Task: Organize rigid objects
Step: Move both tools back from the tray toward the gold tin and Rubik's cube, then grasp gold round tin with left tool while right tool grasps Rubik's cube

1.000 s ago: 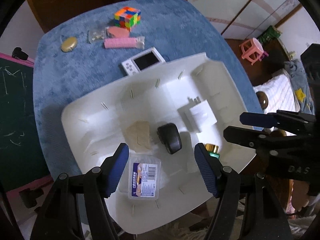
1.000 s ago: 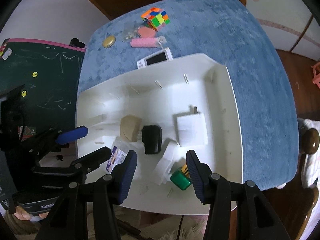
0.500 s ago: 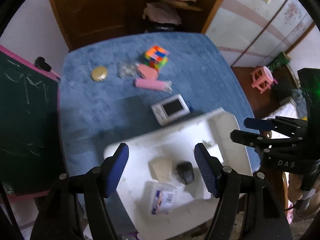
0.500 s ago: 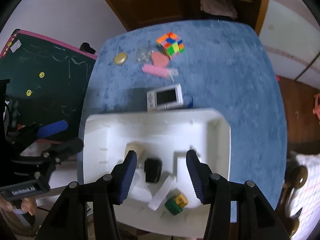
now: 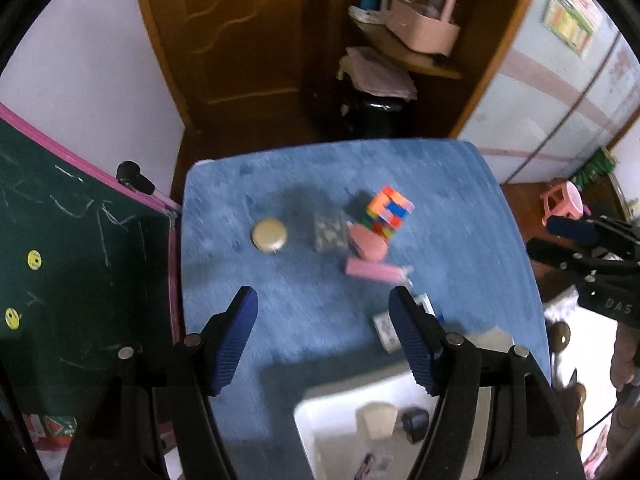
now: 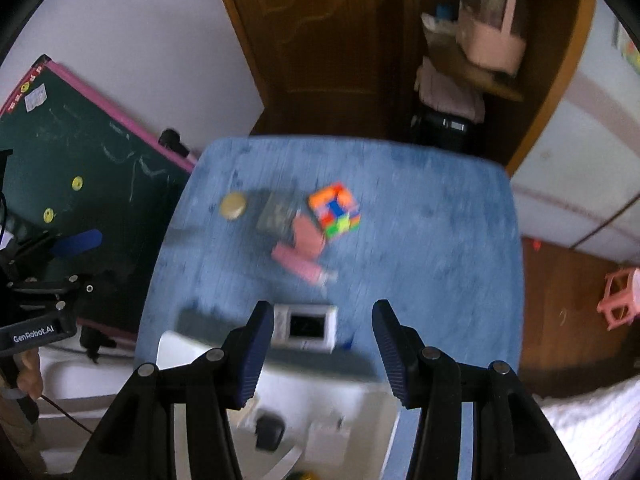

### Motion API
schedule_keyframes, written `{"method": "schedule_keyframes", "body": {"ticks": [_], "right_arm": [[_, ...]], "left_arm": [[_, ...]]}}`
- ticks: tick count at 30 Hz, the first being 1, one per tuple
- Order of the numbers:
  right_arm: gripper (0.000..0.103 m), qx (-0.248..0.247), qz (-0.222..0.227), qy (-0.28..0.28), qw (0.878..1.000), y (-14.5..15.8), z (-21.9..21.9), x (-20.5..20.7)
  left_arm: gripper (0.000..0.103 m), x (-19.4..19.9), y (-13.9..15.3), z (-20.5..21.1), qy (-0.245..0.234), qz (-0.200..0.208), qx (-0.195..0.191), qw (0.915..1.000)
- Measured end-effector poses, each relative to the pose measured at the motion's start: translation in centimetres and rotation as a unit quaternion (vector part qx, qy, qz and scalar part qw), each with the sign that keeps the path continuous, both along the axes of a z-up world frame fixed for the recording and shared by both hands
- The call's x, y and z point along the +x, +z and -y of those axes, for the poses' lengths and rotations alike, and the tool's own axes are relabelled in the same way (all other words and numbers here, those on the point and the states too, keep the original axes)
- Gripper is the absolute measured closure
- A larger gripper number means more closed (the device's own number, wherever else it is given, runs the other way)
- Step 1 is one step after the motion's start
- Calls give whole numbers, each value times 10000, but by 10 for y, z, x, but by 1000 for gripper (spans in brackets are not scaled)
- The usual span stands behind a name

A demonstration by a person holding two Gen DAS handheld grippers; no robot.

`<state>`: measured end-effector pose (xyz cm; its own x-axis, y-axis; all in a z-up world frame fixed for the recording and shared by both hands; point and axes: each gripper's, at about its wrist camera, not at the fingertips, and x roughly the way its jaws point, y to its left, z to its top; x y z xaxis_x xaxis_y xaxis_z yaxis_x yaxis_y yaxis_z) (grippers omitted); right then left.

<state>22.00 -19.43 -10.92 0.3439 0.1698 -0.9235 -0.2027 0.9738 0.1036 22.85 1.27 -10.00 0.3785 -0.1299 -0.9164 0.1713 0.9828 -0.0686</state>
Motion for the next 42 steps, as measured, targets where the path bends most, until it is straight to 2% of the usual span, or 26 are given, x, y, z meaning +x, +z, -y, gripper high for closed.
{"method": "schedule_keyframes", "body": {"ticks": [4,8,13,18,21,27,33,35,42], "right_arm": [[41,-123,190,18,9997,6,1,41],[40,-176,225,89,9996,-3,-1,77],[40,-142,13,305,9994,-38,-6,117],[40,-126,-366,514,9979,-92,-12,145],[40,-96,-606,579,9964,-122,-17,154],[40,-242,-854,778,9930,-164,-29,161],[39,-284,-1005,868,9907,-189,-38,167],[32,-213,-992,858,9911,-192,-38,168],[31,-47,-1047,992,9895,-196,-46,169]], "left_arm": [[28,35,-12,-12,314,-164,-156,9993],[27,69,-40,-22,651,-466,-183,9966],[27,100,-87,-24,800,-790,39,9937],[26,127,-136,-30,1052,-1230,25,9868],[22,137,-159,-33,1206,-1334,96,9837],[22,150,-189,-36,1406,-1526,132,9782],[22,158,-213,-44,1743,-1706,60,9698],[22,159,-221,-46,1835,-1797,-8,9665],[22,158,-232,-42,1946,-1922,-66,9618]]}}
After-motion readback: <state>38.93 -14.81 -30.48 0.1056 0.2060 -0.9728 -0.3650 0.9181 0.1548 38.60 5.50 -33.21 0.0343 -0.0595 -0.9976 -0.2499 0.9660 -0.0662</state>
